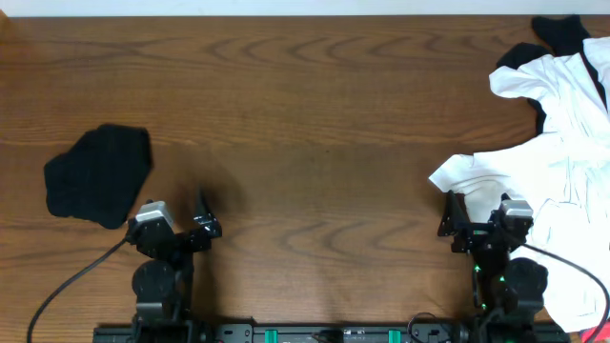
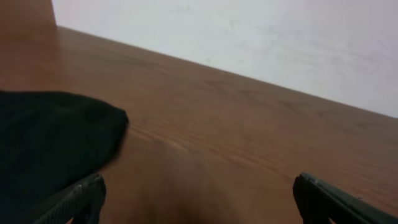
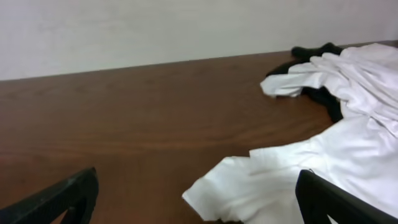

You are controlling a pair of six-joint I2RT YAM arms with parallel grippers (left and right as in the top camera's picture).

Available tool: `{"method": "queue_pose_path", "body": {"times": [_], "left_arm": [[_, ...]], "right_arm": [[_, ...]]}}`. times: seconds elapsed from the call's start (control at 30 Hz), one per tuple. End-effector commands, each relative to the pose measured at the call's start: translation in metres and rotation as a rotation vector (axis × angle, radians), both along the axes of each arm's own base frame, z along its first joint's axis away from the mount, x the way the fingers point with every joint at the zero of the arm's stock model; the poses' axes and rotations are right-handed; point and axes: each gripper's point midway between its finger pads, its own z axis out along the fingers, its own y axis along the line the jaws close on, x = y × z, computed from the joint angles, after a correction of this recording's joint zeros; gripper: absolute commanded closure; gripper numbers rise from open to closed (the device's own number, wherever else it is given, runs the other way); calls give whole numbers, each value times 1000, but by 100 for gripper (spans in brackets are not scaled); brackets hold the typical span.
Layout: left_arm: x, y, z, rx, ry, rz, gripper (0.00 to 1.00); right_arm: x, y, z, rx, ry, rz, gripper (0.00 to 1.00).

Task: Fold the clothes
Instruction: 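Reach the right gripper to the white T-shirt and grasp it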

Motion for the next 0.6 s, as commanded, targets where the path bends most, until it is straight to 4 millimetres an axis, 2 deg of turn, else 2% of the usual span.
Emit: {"method": "queue_pose_path", "body": {"times": [0.0, 0.17, 0.3, 0.43, 0.57], "left_arm": [[-2, -8, 47, -36, -35, -46, 2], [1, -23, 87, -53, 27, -130, 2], [7, -23, 100, -55, 157, -127, 2], [10, -23, 97, -56, 320, -125, 2], [9, -23, 85, -64, 474, -120, 2]], "right_arm": [[-1, 0, 34, 24, -4, 0, 1], [6, -1, 60, 26, 86, -6, 1], [18, -3, 69, 19, 213, -7, 1], [34, -11, 60, 9, 404, -51, 1], [48, -30, 35, -32, 637, -132, 1]]}}
